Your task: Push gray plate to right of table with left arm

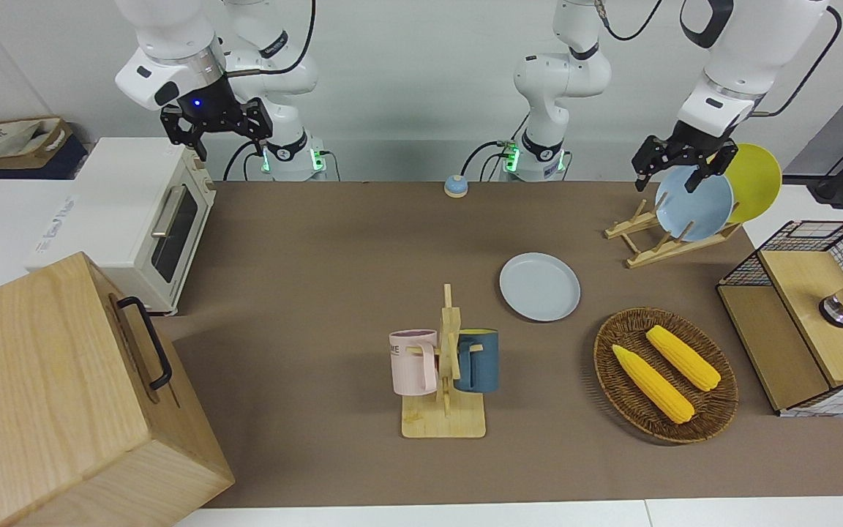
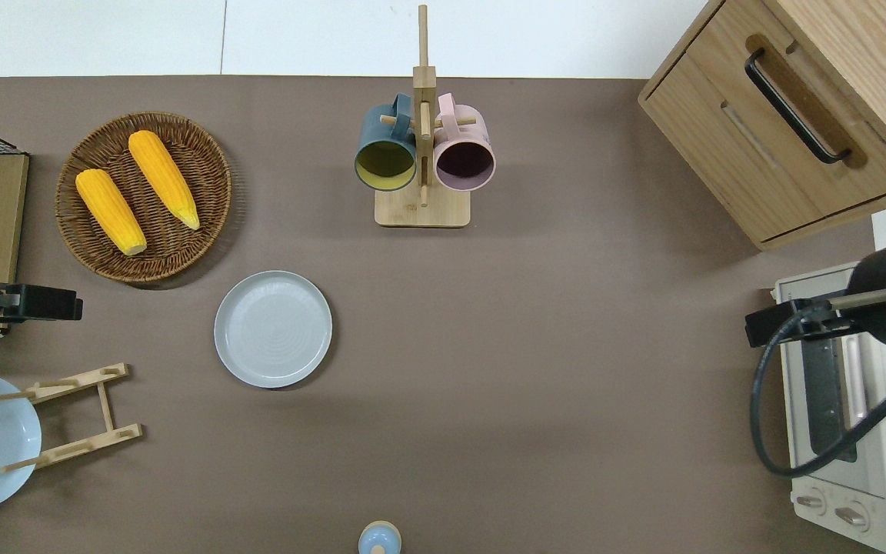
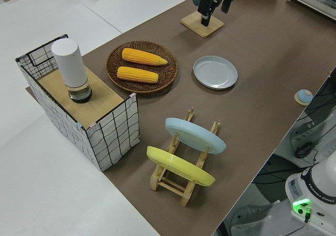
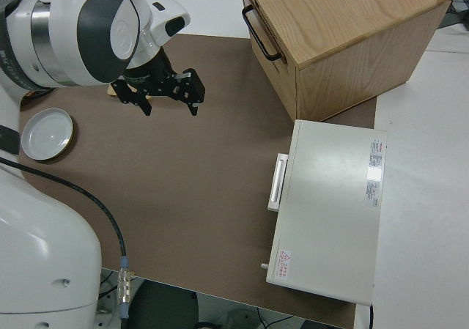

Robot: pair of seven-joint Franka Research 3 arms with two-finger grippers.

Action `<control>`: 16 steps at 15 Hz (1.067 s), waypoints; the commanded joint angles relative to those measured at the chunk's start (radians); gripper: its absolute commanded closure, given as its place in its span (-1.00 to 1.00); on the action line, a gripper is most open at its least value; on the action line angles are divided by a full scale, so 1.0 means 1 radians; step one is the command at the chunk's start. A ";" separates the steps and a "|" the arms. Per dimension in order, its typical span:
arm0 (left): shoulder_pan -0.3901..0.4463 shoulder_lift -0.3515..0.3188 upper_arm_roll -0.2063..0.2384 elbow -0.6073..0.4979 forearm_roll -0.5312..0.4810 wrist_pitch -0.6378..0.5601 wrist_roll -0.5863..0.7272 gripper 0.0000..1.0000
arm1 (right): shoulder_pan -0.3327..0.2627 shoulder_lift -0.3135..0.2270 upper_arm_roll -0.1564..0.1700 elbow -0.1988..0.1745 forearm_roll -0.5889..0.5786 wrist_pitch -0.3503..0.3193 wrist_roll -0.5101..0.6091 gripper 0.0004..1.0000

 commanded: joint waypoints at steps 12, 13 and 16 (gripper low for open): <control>-0.007 -0.007 -0.006 0.011 0.011 -0.020 -0.011 -0.99 | -0.019 -0.002 0.016 0.009 0.004 -0.016 0.012 -0.97; -0.007 -0.007 -0.006 0.011 0.012 -0.026 -0.010 -0.99 | -0.019 -0.002 0.016 0.009 0.004 -0.016 0.013 -0.97; -0.007 -0.007 -0.006 0.009 0.012 -0.046 -0.016 -0.99 | -0.019 -0.002 0.016 0.009 0.004 -0.016 0.012 -0.97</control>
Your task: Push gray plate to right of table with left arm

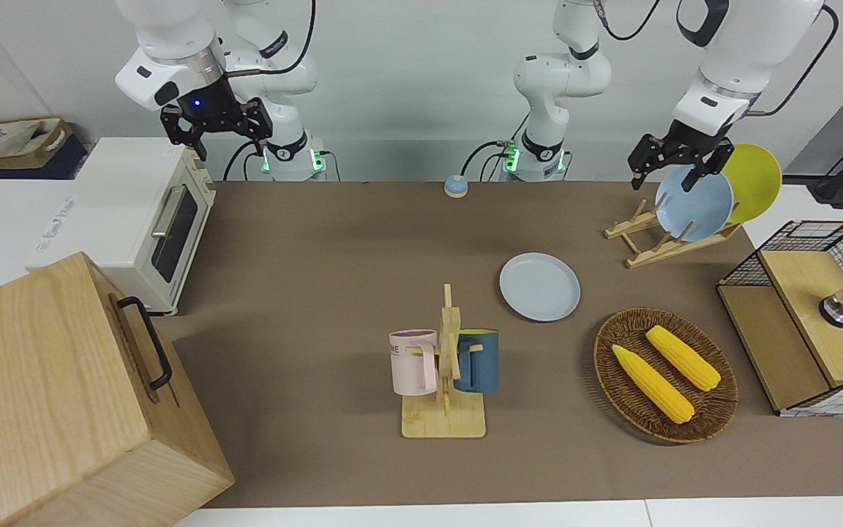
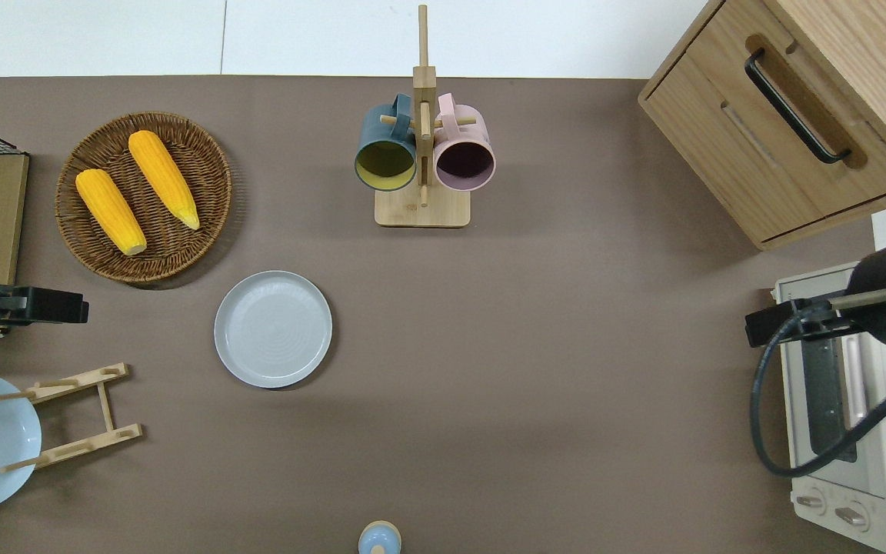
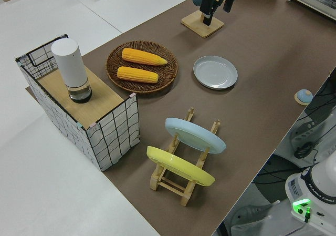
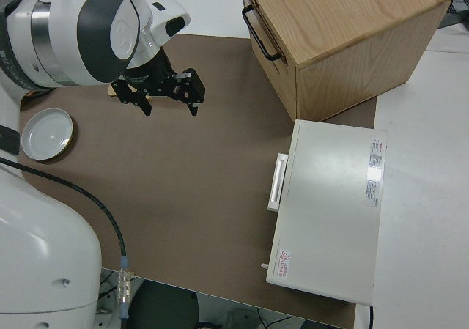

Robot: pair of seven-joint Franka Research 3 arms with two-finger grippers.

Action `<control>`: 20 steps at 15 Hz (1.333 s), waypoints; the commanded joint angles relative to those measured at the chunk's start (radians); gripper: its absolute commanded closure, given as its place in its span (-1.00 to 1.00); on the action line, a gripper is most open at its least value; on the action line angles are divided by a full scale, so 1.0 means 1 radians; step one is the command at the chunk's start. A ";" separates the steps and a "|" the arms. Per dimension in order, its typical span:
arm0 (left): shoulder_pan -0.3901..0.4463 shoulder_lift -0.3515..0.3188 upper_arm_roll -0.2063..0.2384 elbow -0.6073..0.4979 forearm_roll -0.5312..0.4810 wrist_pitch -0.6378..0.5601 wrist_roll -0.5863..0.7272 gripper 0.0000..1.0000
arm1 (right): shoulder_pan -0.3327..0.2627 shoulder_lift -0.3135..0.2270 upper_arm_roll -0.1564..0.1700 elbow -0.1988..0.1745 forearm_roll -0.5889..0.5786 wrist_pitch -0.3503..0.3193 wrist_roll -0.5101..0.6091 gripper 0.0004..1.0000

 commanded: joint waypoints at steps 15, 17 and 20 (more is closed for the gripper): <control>-0.013 -0.020 -0.019 -0.061 0.000 -0.013 -0.084 -0.99 | -0.019 -0.002 0.016 0.009 0.004 -0.016 0.013 -0.97; -0.013 -0.028 -0.025 -0.087 0.000 0.011 -0.100 -0.99 | -0.019 -0.002 0.016 0.009 0.004 -0.016 0.013 -0.97; -0.013 -0.041 -0.035 -0.130 -0.001 0.050 -0.107 -0.99 | -0.019 -0.002 0.016 0.009 0.004 -0.016 0.013 -0.97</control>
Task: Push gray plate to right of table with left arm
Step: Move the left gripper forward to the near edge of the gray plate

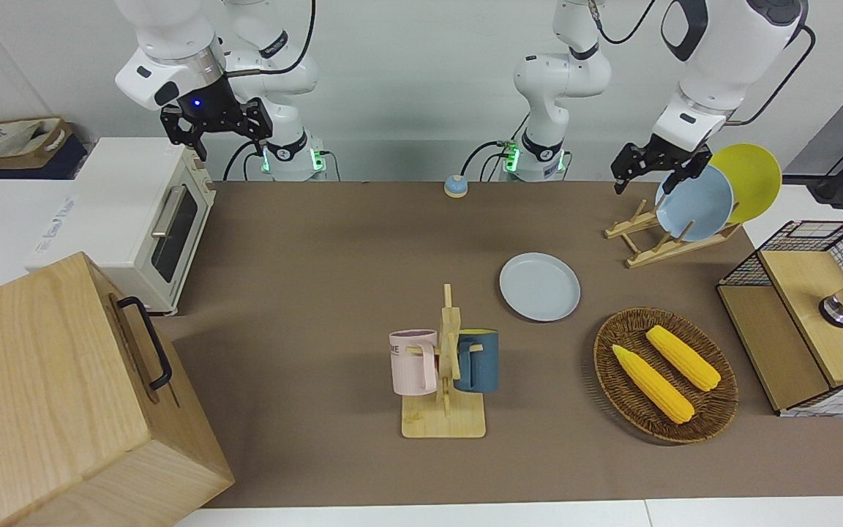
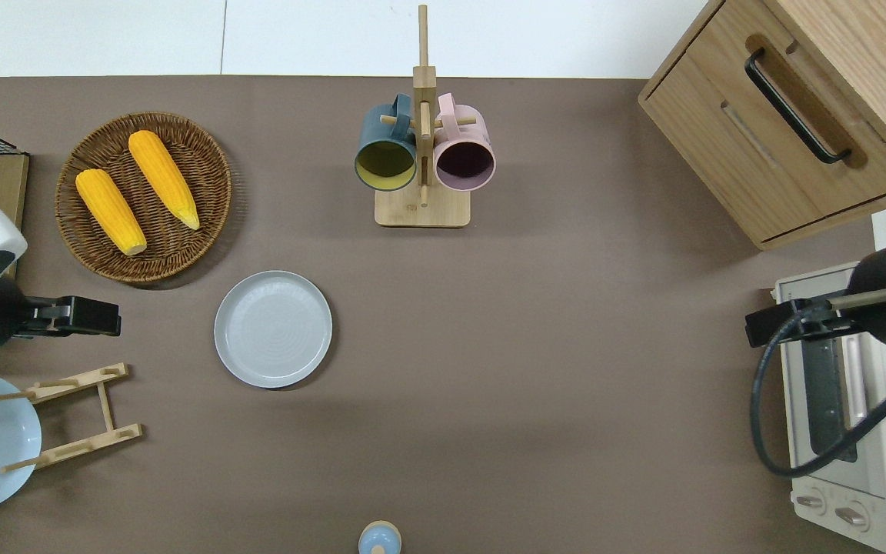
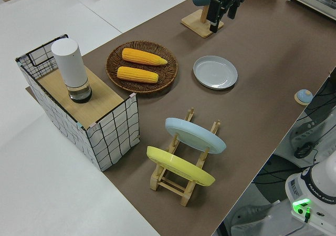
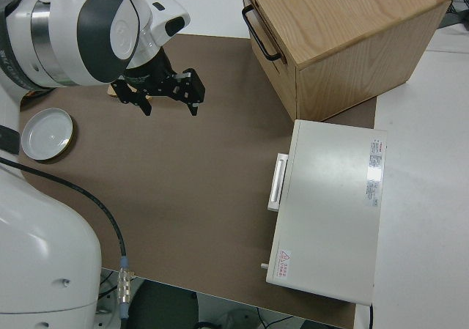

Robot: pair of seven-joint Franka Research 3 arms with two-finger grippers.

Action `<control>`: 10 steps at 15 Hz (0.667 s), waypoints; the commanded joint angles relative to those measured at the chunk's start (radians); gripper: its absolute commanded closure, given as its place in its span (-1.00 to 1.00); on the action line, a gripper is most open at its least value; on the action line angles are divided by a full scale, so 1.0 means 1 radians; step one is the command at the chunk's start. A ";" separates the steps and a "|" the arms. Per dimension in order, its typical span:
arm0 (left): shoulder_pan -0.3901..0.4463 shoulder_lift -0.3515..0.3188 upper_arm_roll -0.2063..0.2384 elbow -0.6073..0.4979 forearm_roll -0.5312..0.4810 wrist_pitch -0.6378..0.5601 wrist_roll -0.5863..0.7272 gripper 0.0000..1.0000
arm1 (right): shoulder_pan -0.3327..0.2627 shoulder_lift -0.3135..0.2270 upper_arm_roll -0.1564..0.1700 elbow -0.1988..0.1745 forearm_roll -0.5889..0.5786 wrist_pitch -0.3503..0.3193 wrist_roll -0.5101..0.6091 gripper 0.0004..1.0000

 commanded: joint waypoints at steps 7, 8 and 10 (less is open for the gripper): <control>-0.012 -0.069 -0.026 -0.201 -0.013 0.178 -0.047 -0.99 | -0.019 -0.002 0.016 0.009 0.004 -0.016 0.012 -0.97; -0.012 -0.071 -0.026 -0.215 -0.015 0.197 -0.047 -0.99 | -0.019 -0.002 0.016 0.009 0.004 -0.016 0.013 -0.97; -0.012 -0.069 -0.027 -0.252 -0.015 0.242 -0.066 -0.99 | -0.019 -0.002 0.016 0.009 0.004 -0.016 0.012 -0.97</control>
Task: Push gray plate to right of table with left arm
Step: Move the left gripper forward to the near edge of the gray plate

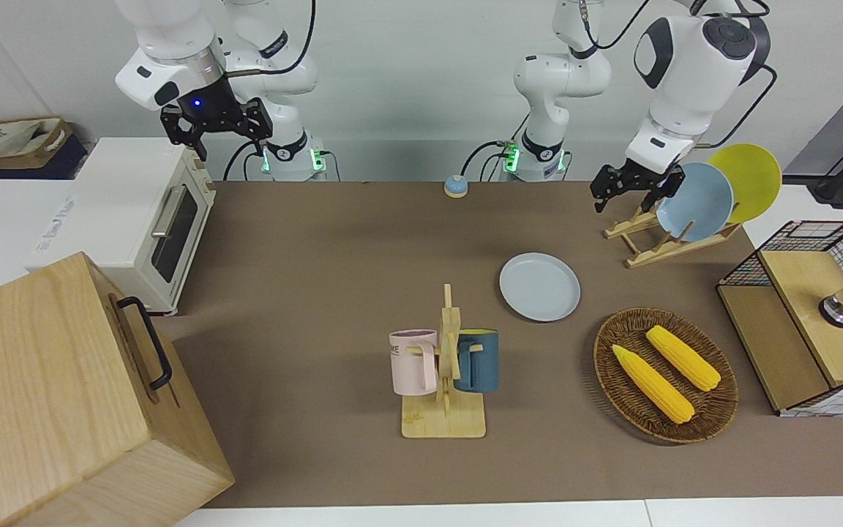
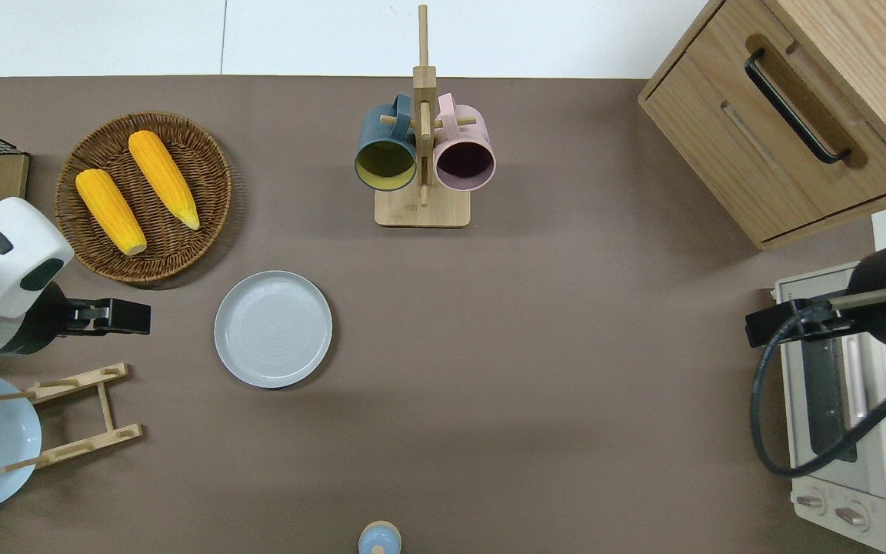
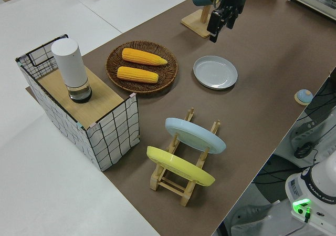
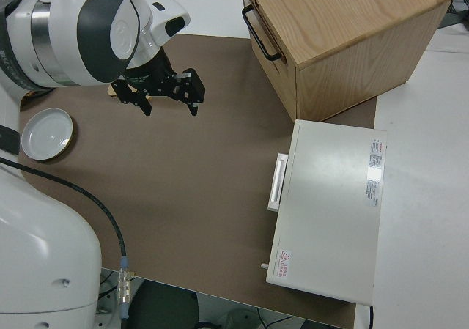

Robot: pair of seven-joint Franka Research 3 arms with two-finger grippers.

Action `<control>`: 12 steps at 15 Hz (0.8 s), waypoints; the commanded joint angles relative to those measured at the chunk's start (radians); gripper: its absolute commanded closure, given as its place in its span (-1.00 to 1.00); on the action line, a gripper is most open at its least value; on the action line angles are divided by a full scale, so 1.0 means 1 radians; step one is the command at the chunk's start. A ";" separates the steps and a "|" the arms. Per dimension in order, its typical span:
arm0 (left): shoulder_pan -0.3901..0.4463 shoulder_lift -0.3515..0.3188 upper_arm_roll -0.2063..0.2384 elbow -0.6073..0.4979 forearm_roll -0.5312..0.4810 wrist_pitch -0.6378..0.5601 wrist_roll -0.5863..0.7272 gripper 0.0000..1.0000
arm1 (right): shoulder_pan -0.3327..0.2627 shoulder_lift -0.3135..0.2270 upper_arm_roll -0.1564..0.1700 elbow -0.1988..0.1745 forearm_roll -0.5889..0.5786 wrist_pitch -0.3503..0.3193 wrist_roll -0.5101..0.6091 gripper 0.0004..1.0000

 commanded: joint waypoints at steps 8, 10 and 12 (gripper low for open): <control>-0.012 -0.039 -0.031 -0.282 -0.013 0.320 -0.086 -0.99 | -0.020 -0.002 0.016 0.009 0.004 -0.016 0.013 -0.97; -0.013 -0.032 -0.033 -0.322 -0.013 0.378 -0.101 -0.99 | -0.020 -0.002 0.016 0.009 0.004 -0.016 0.012 -0.97; -0.012 -0.022 -0.041 -0.360 -0.013 0.435 -0.106 -0.99 | -0.019 -0.002 0.016 0.009 0.004 -0.016 0.013 -0.97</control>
